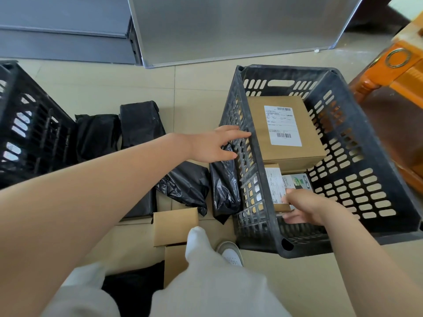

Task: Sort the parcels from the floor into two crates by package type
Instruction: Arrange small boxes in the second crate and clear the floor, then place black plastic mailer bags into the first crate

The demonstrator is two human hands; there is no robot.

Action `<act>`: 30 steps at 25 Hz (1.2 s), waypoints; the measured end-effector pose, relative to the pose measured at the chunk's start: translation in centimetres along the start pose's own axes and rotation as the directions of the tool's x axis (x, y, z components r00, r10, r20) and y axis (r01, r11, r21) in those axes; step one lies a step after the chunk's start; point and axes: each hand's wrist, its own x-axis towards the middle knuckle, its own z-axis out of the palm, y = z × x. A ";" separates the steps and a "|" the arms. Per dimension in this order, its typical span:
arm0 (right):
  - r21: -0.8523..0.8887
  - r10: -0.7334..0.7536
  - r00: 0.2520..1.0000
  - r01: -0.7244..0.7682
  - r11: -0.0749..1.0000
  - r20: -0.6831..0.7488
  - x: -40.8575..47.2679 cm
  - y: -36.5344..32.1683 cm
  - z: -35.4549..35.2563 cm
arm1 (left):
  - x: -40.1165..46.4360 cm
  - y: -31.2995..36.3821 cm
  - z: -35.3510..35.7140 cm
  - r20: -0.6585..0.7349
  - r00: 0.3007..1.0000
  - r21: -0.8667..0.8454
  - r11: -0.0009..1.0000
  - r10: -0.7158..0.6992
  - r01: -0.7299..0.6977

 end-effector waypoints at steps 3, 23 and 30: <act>-0.236 -0.098 0.992 0.075 0.969 -0.085 -0.9 -1.3 -0.1 | -0.3 0.0 -0.2 -0.003 1.000 0.008 1.000 -0.008 0.008; -0.460 -0.732 0.678 0.631 0.624 -0.063 -3.2 -9.8 14.4 | -6.5 -10.6 0.7 0.152 0.911 0.154 0.919 -0.384 0.362; -0.764 -0.547 0.837 0.333 0.553 -0.031 3.2 -5.8 17.8 | -9.0 -14.4 1.8 0.121 0.862 0.048 0.870 -0.493 0.491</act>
